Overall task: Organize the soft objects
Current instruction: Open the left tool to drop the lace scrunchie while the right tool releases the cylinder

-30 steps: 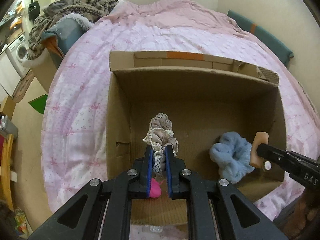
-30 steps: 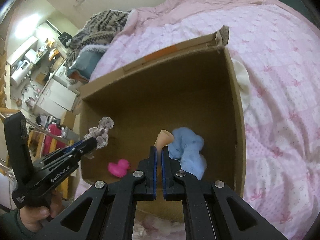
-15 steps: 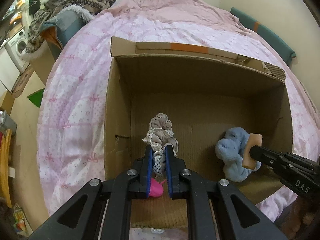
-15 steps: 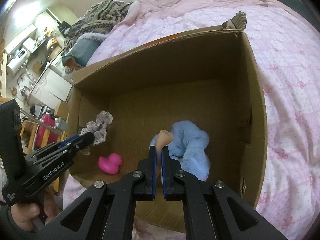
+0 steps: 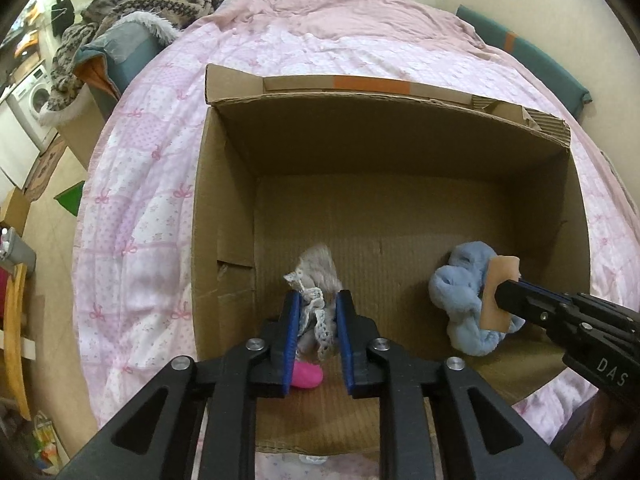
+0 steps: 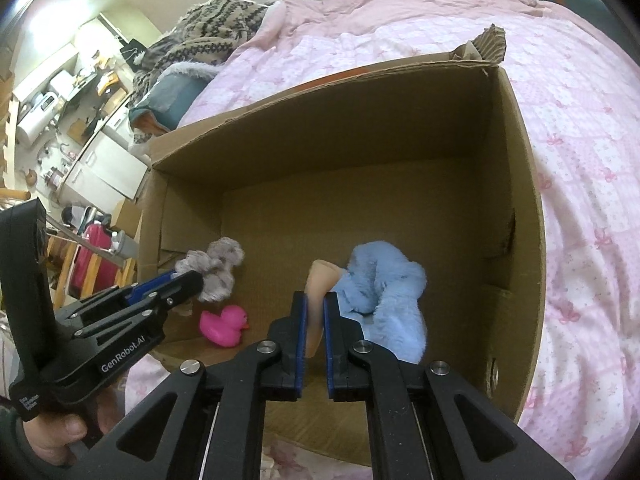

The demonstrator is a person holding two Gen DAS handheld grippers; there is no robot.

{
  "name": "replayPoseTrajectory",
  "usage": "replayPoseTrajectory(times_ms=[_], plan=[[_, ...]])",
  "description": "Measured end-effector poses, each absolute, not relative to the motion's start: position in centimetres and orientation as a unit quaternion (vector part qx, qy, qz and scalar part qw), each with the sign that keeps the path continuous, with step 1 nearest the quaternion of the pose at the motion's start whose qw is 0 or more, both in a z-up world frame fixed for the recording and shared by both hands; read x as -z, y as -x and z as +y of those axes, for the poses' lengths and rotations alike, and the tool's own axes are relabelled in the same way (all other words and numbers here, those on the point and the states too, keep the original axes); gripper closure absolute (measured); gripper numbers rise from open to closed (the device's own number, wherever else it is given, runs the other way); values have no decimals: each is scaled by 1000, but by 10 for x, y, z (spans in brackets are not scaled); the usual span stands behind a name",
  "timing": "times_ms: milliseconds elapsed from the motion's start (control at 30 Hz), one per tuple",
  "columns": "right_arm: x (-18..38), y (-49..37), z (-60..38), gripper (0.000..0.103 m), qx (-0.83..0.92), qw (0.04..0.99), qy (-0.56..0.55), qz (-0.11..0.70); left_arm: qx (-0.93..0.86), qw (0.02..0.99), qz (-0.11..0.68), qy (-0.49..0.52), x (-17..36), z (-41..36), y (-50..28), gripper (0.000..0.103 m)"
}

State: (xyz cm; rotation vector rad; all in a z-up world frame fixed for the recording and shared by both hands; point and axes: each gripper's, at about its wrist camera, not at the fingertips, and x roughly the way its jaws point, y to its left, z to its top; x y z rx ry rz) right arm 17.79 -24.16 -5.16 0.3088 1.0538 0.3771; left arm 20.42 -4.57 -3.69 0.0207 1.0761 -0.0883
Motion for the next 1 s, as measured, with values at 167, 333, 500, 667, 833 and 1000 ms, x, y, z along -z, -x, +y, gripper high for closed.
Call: replayPoseTrajectory(times_ms=[167, 333, 500, 667, 833, 1000], plan=[[51, -178, -246, 88, -179, 838, -156, 491, 46, 859, 509, -16, 34, -49, -203, 85], [47, -177, -252, 66, -176, 842, -173, 480, 48, 865, 500, -14, 29, -50, -201, 47], [39, -172, -258, 31, -169, 854, -183, 457, 50, 877, 478, -15, 19, -49, -199, 36], [39, -173, -261, 31, -163, 853, -186, 460, 45, 874, 483, -14, 20, -48, -200, 36], [36, -171, -263, 31, -161, 855, -189, 455, 38, 877, 479, -12, 18, -45, -198, 36], [33, -168, -266, 31, -158, 857, -194, 451, 29, 879, 476, -8, 12, -38, -191, 36]])
